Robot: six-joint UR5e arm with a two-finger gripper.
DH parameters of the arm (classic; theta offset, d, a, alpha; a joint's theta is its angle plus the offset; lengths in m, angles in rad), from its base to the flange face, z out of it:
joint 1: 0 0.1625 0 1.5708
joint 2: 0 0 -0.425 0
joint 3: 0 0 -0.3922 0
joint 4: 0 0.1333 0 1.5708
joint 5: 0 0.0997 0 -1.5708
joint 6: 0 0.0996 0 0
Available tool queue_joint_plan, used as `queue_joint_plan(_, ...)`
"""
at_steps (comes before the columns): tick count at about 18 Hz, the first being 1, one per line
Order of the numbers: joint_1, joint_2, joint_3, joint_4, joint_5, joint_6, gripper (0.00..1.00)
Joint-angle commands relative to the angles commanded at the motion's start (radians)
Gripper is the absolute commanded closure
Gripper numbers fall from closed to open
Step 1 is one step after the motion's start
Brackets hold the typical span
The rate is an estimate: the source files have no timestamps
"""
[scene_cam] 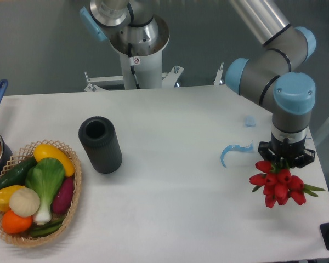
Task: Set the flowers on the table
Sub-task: 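Lower the gripper holding the red tulips toward the table surface, then open the gripper to release the tulip stems onto the table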
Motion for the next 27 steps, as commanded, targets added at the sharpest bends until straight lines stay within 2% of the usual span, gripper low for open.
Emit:
queue_joint_plan(7, -0.025, -0.017, 0.008, 0.003, 0.000, -0.021, 0.76)
queue_joint_plan(11, -0.034, -0.066, 0.038, 0.005, 0.017, -0.041, 0.76)
queue_joint_plan(17, -0.048, -0.094, 0.034, 0.003, 0.020, -0.126, 0.66)
queue_joint_plan(19, -0.054, -0.100, 0.031, 0.003, 0.020, -0.152, 0.57)
queue_joint_plan(21, -0.055, -0.110, 0.031, 0.003, 0.020, -0.155, 0.42)
queue_joint_plan(22, -0.061, -0.114, 0.029, 0.003, 0.020, -0.155, 0.19)
queue_joint_plan(23, -0.067, -0.115, 0.025, 0.005, 0.021, -0.155, 0.00)
queue_joint_plan(27, -0.072, -0.114, 0.017, 0.005, 0.071, -0.155, 0.00)
